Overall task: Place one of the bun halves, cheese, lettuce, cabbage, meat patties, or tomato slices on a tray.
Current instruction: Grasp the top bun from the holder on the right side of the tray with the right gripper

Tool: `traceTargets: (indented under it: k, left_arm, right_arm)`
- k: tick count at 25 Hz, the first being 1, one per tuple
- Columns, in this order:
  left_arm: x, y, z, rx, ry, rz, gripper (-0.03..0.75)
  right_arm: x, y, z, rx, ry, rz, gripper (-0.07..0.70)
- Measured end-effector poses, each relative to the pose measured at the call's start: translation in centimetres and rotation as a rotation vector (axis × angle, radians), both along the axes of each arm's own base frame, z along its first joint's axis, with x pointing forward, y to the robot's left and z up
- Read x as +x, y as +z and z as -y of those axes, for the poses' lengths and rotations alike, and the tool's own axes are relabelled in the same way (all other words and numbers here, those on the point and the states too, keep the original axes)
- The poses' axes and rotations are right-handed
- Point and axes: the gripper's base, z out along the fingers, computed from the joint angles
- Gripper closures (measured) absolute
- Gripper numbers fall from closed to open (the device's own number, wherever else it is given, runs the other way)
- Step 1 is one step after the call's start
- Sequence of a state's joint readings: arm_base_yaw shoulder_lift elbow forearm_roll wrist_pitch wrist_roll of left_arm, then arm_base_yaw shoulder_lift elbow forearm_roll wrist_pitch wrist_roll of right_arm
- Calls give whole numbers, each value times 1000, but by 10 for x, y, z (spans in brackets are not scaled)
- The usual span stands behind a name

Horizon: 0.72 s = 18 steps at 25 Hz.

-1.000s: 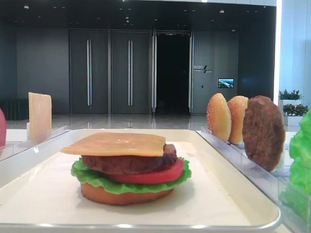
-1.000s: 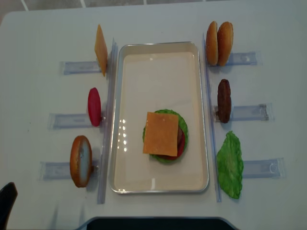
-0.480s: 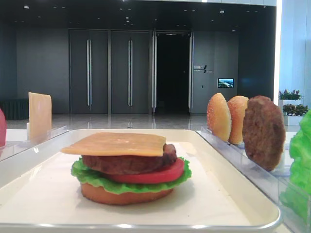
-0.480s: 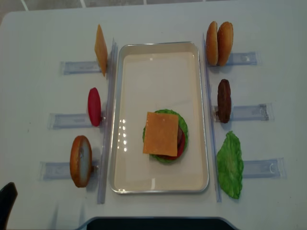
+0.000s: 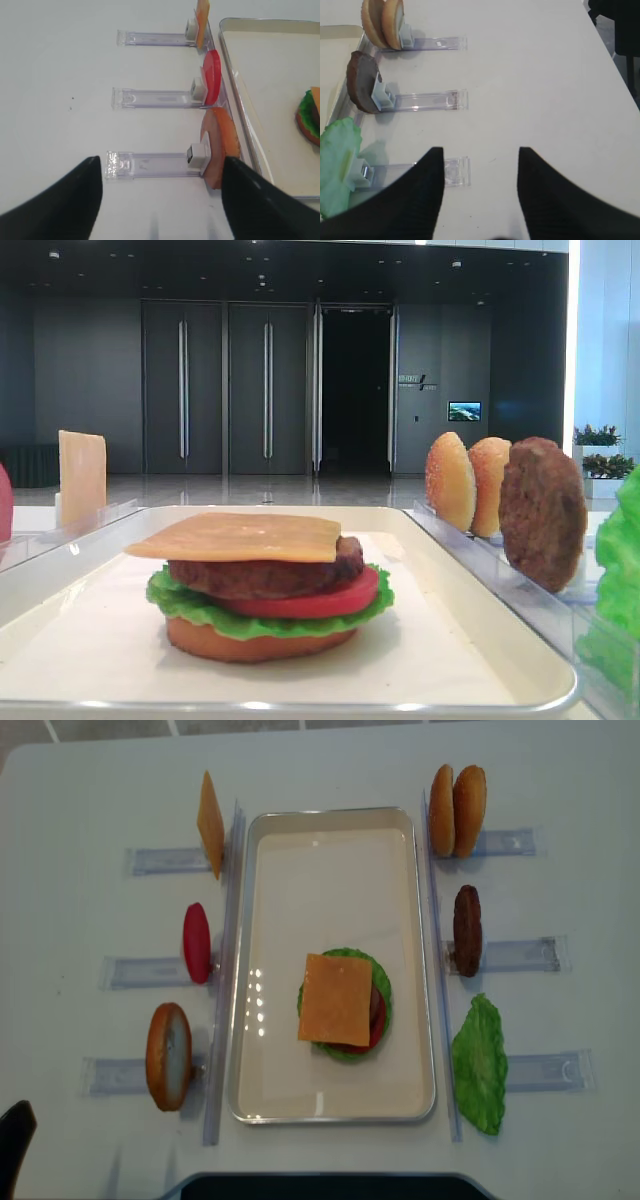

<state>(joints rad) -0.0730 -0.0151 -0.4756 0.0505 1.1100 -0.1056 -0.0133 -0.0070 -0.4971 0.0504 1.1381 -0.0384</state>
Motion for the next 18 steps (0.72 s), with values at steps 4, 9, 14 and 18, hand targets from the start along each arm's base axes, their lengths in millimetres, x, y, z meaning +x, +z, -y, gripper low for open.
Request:
traceTargets:
  k: [4,9,14,18]
  left_arm:
    - [0,0,0,0,0,0,149]
    - [0,0,0,0,0,0,149]
    - [0,0,0,-1,0,0,149]
    - [0,0,0,-1,0,0,149]
  right_arm:
    - [0,0,0,0,0,0,277]
    - [4,0,0,-2,0,-25,277]
    - [31,6,-2,22,14,-200,277]
    - [62,16,-3,45,21,-345,277]
